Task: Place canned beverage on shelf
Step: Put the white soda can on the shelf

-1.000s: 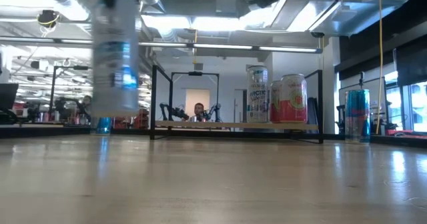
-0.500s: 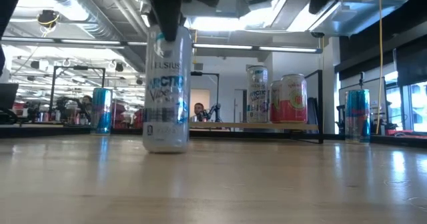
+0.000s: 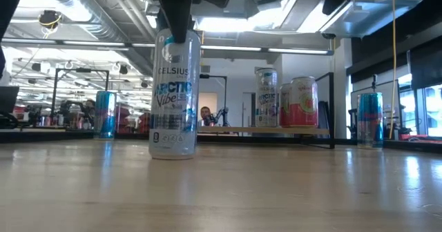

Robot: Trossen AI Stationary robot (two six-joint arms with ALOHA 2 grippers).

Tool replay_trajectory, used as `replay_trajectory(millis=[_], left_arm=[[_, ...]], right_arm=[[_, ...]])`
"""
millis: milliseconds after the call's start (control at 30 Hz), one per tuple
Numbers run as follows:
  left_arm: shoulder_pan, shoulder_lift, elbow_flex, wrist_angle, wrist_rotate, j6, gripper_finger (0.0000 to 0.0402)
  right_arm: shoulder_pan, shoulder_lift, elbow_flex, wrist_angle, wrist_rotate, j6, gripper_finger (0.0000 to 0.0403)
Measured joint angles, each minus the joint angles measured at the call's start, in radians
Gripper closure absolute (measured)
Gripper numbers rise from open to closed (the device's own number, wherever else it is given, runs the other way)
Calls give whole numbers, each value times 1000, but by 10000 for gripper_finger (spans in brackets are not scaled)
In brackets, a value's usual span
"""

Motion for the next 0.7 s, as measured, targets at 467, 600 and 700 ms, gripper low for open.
replay_trajectory(millis=[467,600,700], left_arm=[[-12,-258,29,-103,-13,-6,96],[-76,-399,29,-116,-120,-57,96],[-148,-486,29,-116,-235,-118,96]], right_arm=[[-10,2,0,82,24,17,54],[-31,7,0,234,0,-2,54],[-44,16,0,342,4,-97,54]])
